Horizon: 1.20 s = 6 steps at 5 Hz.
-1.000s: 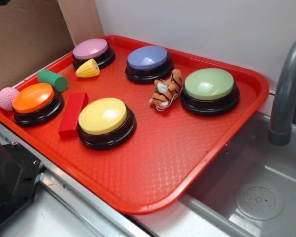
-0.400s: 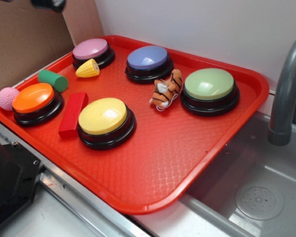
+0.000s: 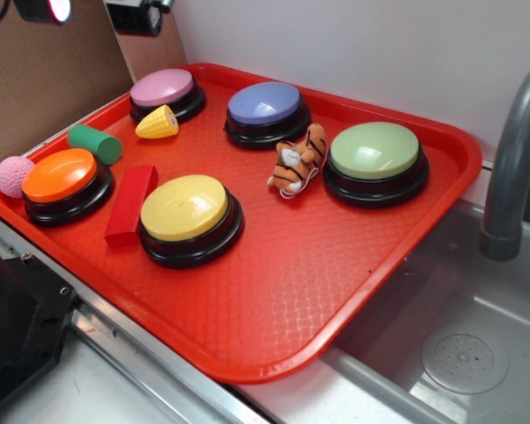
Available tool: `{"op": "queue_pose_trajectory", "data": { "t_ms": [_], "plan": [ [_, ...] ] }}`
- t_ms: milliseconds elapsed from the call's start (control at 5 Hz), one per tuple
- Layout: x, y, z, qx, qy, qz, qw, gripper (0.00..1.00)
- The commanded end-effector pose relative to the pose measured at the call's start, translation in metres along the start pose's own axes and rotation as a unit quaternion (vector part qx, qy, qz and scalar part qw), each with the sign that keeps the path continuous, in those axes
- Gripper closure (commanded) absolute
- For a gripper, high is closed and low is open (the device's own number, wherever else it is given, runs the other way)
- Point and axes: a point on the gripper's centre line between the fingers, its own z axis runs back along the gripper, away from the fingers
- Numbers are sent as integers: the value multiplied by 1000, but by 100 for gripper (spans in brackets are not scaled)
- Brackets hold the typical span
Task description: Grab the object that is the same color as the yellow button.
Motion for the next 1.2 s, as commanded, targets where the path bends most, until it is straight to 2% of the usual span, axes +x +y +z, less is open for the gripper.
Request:
{"op": "queue_pose_trajectory", "data": {
  "t_ms": [0,400,1000],
  "plan": [
    [27,17,-51,-1,-38,108,993,0],
    [47,16,-103,-31,-95,148,984,0],
    [58,-10,-145,-29,-81,121,989,0]
  ]
}}
